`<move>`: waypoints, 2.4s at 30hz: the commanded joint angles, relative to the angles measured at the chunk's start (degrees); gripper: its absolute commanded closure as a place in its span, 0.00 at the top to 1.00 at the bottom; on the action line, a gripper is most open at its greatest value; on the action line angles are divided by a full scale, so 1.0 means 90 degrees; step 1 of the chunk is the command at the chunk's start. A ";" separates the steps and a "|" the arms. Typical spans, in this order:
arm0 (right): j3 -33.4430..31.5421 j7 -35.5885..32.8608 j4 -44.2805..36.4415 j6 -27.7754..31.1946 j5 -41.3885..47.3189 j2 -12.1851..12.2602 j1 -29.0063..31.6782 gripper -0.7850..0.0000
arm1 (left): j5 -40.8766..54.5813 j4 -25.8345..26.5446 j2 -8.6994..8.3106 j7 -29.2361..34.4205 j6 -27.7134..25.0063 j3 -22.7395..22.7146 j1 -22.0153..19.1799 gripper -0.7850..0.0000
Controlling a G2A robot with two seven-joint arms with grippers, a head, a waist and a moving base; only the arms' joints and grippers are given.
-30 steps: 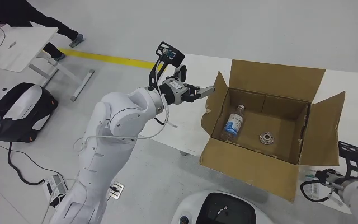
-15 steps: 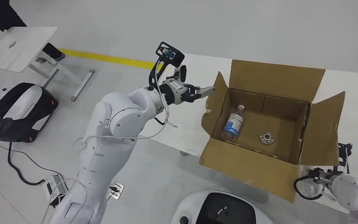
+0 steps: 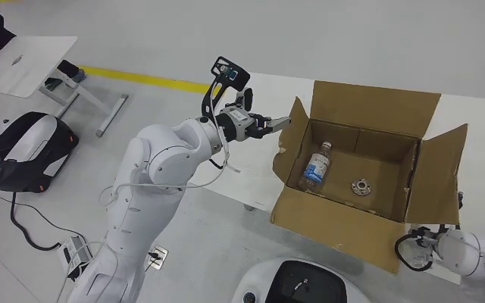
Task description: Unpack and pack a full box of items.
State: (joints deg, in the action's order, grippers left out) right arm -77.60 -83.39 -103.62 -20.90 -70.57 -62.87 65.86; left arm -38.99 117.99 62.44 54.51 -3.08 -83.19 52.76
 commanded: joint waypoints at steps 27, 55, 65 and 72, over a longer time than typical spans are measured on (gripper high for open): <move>-0.0419 -0.0319 0.0067 0.0318 -0.0569 -0.0603 -0.0079 0.00 | 0.0000 0.0000 0.0000 0.0000 0.0000 0.0000 0.0000 1.00; -0.4326 -0.0099 -0.3447 0.1161 0.5119 -0.0541 0.0839 0.00 | 0.0000 0.0000 0.0000 0.0000 0.0000 0.0000 0.0000 1.00; -0.2837 0.0315 -0.3447 0.0533 0.5065 -0.0413 0.0291 0.00 | 0.0000 0.0000 0.0000 0.0000 0.0000 0.0000 0.0000 1.00; -0.1107 0.1173 -0.2889 -0.0628 0.3750 -0.0413 -0.0308 0.00 | 0.0000 0.0000 0.0000 0.0000 0.0000 0.0000 0.0000 1.00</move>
State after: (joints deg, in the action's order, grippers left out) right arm -90.53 -74.00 -131.13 -24.74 -34.27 -66.54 64.47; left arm -38.99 117.99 62.44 54.51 -3.08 -83.19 52.76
